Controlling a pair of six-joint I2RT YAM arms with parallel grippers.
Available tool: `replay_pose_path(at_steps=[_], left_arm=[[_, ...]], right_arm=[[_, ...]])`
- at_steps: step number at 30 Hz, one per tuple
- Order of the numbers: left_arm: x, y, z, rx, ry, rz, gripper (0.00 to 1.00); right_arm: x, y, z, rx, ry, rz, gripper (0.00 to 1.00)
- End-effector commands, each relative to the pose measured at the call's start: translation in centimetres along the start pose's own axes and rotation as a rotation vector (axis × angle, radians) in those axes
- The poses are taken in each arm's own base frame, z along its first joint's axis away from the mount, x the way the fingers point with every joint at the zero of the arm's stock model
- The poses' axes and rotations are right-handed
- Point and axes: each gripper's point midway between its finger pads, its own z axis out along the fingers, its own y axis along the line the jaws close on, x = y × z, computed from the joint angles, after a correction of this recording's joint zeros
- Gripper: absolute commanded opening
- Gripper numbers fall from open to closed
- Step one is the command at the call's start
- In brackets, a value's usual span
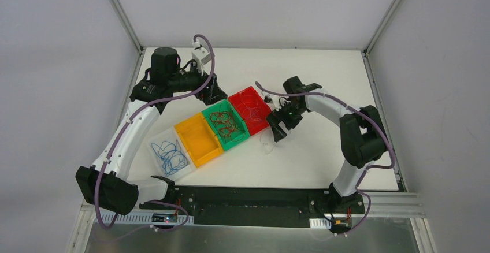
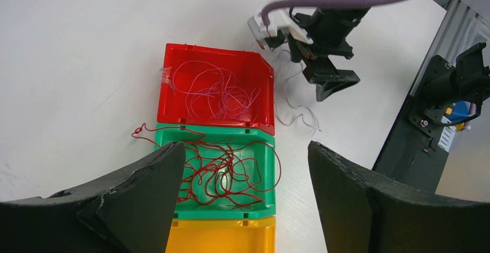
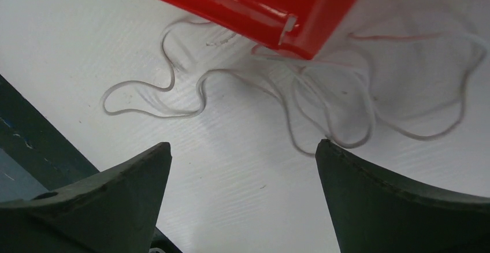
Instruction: Untangle the cables
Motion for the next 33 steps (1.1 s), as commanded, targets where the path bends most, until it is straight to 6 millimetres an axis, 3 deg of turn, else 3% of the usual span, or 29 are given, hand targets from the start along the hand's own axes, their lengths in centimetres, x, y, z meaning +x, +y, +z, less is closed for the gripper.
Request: replay_pose_path(at_steps=[1,6,12,16,21,29,33], left_arm=[[-0.1,-0.4,-0.5,-0.005,-0.01,0.046,0.8],[0.0,-0.4,-0.6,-0.009,-0.006,0.049,0.8],[0.3,-0.5,-0.7,-0.004,0.003,0.047,0.79],[0.4,-0.5,-0.5,0.002,0.006,0.045,0.79],[0.2,-0.4,-0.4,0.006,0.006,0.045,0.79],[0.4,-0.2,-0.4,-0.007,0.01,0.046,0.79],[0.7,0.0,-0.3,-0.012,0.017,0.045,0.79]], right_arm=[[-0.1,-0.4,0.2,0.09,-0.032,-0.066,1.0],[-0.7,-2.5,0.5,0.238,-0.1,-0.057,0.99],[-1.2,-1.3,-1.7,0.174,-0.207,-0.188,1.0],[-1.2,-2.0,-2.1,0.155,-0.227,-0.336,1.0],[-0.6,-2.9,-1.0,0.113,-0.183,-0.485,1.0],[-2.8,-4.9,1.1,0.096,-0.162,-0.548,1.0],[-2.3,-6.3,2.4,0.119,-0.113,-0.606,1.0]])
